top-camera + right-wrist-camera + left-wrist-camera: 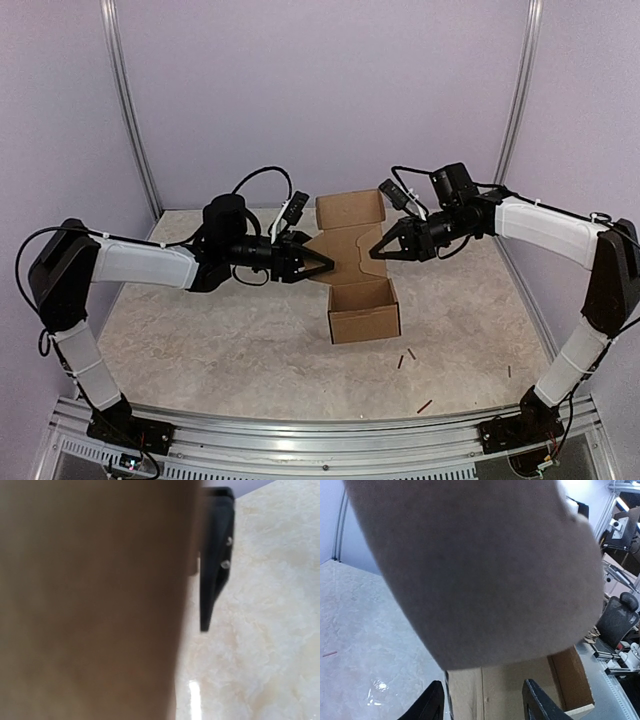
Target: Fold the paper box
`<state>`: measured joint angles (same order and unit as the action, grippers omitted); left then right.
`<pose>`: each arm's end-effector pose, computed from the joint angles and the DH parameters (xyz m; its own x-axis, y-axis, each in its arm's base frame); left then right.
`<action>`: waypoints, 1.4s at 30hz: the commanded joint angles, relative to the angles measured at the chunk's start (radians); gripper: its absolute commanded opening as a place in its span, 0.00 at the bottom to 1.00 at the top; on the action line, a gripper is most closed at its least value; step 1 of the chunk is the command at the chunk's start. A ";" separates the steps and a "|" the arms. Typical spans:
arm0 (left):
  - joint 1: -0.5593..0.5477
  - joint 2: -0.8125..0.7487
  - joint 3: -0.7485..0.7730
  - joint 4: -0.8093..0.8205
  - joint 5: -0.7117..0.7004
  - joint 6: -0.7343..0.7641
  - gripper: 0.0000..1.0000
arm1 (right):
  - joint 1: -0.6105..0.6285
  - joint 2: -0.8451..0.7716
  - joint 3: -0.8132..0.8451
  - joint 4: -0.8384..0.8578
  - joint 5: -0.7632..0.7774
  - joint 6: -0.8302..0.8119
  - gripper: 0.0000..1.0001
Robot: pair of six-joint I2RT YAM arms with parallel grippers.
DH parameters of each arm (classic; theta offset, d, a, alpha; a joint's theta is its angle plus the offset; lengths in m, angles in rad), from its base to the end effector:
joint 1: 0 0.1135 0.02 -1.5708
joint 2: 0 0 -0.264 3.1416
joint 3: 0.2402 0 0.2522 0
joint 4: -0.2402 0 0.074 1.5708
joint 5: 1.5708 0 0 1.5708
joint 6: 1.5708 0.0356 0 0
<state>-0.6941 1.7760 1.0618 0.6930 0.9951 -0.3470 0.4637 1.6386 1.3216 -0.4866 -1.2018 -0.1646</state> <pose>0.2819 -0.2734 0.2549 -0.3530 0.0529 -0.9341 0.9281 -0.1064 -0.3567 0.2979 0.1861 0.2950 -0.5138 -0.3230 -0.7948 -0.8358 -0.0202 0.5486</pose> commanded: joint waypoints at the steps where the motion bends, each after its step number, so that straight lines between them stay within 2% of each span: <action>1: 0.017 -0.161 -0.074 -0.193 -0.109 0.156 0.55 | -0.006 -0.030 -0.013 -0.043 0.034 -0.053 0.00; 5: 0.080 -0.341 -0.153 -0.408 -0.159 0.283 0.58 | -0.006 -0.035 -0.022 -0.048 0.036 -0.066 0.00; 8: 0.129 -0.397 -0.201 -0.507 -0.210 0.323 0.56 | -0.007 -0.035 -0.016 -0.061 0.024 -0.075 0.00; 12: 0.144 -0.375 -0.223 -0.445 -0.269 0.285 0.53 | -0.005 -0.041 -0.018 -0.061 0.002 -0.074 0.00; 14: 0.129 -0.326 -0.185 -0.407 -0.235 0.257 0.50 | -0.004 -0.041 -0.017 -0.059 0.004 -0.070 0.00; 21: 0.041 -0.194 -0.065 -0.385 -0.193 0.275 0.49 | -0.003 -0.048 -0.016 -0.058 0.012 -0.063 0.00; 32: -0.003 -0.189 -0.044 -0.267 -0.135 0.219 0.49 | -0.002 -0.025 -0.016 -0.022 0.046 -0.029 0.00; 39: -0.034 -0.099 0.004 -0.196 -0.102 0.172 0.48 | 0.000 -0.033 -0.013 -0.047 0.024 -0.052 0.00; 42: -0.045 -0.059 0.027 -0.179 -0.093 0.158 0.44 | 0.001 -0.043 -0.017 -0.055 0.001 -0.057 0.00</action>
<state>-0.7105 1.6703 1.0431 0.4488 0.8692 -0.1547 0.4637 1.6192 1.3151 -0.5282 -1.1828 -0.2096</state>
